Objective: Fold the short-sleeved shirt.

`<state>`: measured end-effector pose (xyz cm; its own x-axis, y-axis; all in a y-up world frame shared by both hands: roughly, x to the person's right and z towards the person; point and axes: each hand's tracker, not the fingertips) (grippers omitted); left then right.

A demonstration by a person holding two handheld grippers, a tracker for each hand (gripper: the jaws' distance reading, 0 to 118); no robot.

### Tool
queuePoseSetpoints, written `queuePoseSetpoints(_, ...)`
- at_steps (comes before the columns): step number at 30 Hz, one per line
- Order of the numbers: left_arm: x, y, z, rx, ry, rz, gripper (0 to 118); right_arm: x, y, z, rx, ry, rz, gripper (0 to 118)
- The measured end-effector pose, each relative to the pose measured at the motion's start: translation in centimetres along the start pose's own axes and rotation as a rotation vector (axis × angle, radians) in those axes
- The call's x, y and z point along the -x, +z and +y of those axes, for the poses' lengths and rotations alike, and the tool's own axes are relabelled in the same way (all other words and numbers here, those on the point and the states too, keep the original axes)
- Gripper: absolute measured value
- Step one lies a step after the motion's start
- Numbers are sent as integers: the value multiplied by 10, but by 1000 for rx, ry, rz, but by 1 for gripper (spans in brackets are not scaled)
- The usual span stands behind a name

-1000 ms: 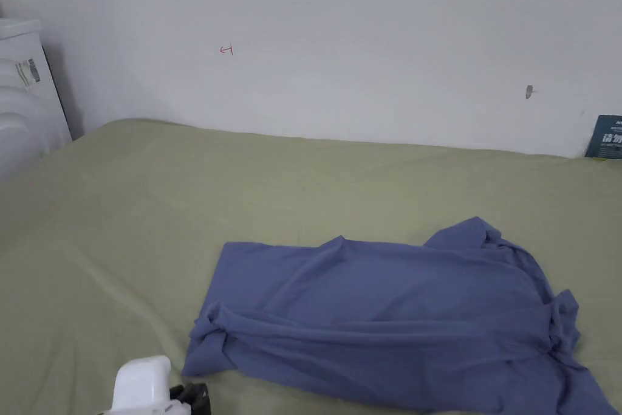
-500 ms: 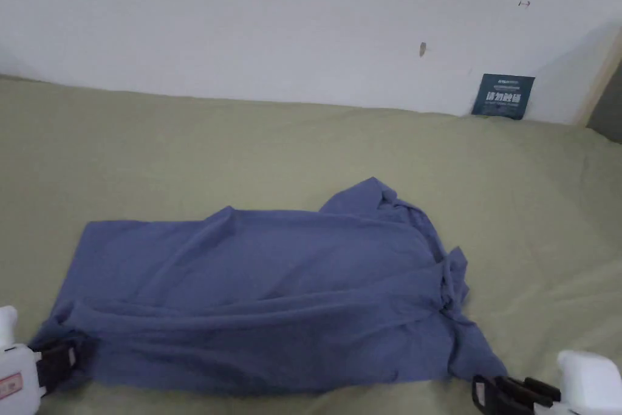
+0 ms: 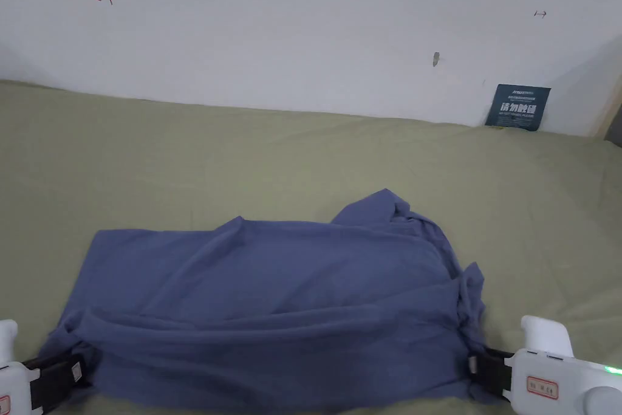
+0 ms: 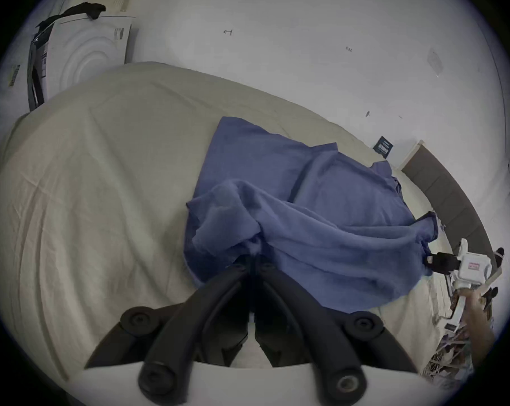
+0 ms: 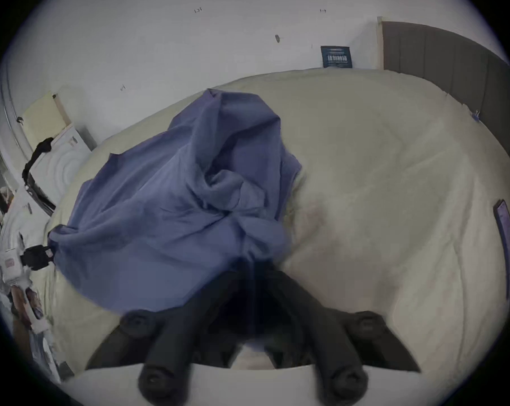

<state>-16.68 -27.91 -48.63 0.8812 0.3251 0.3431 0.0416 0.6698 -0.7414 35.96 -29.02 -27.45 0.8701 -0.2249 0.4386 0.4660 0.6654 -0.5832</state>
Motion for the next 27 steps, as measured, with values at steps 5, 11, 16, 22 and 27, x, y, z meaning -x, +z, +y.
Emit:
queuePoseSetpoints(5, 4, 8, 1, 13, -12, -10, 1, 4, 24, 0, -6, -47, 51, 5)
queuePoseSetpoints(11, 18, 30, 13, 13, 3, -49, 1, 1, 64, 1, -33, -67, 124, 5)
queuePoseSetpoints(16, 20, 52, 20, -6, 6, -81, 1, 4, 86, -1, -15, -65, 146, 5)
queuePoseSetpoints(22, 13, 72, 16, -4, -15, -106, 1, 7, 112, -6, -10, -21, 130, 5)
queuePoseSetpoints(27, 12, 100, 3, -11, -33, -104, 1, 3, 136, -15, -17, -35, 128, 5)
